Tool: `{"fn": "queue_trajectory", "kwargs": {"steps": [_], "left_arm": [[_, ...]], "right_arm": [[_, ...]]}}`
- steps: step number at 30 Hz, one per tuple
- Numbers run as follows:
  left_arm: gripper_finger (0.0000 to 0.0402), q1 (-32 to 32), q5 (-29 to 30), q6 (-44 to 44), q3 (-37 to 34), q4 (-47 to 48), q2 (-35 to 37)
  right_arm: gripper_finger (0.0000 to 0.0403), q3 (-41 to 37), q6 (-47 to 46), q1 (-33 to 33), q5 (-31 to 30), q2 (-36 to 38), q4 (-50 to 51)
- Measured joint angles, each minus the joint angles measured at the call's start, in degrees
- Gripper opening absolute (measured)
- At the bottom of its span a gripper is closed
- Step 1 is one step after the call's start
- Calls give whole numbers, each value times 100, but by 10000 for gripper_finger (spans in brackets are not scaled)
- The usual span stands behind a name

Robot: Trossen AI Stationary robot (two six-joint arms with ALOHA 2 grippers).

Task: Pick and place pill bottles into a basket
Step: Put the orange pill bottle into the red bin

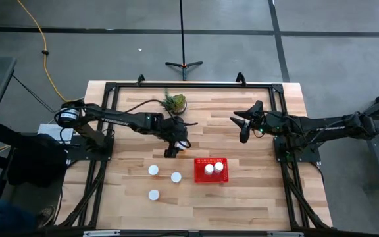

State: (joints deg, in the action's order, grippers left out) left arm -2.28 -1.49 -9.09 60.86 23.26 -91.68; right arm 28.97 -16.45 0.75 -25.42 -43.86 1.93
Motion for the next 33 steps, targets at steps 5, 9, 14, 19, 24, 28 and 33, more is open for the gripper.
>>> {"fn": "queue_trajectory", "kwargs": {"steps": [5,9,14,19,24,28,33], "left_arm": [[383,8,-180,-11,0,118,-69],[373,4,-187,-31,9,-42,-207],[379,4,-152,-229,-2,95,-521],[387,4,-150,-233,-2,8,-695],[380,4,-143,-361,3,-34,-807],[365,4,-141,-470,4,-144,-809],[347,4,-141,-479,0,-135,-807]], "right_arm": [[138,0,2,0,-1,0,35],[138,0,1,0,1,1,54],[138,0,0,0,3,0,68],[138,0,0,0,3,0,81],[138,0,0,0,6,0,83],[138,0,1,0,6,0,101],[138,0,2,0,-37,0,105]]}}
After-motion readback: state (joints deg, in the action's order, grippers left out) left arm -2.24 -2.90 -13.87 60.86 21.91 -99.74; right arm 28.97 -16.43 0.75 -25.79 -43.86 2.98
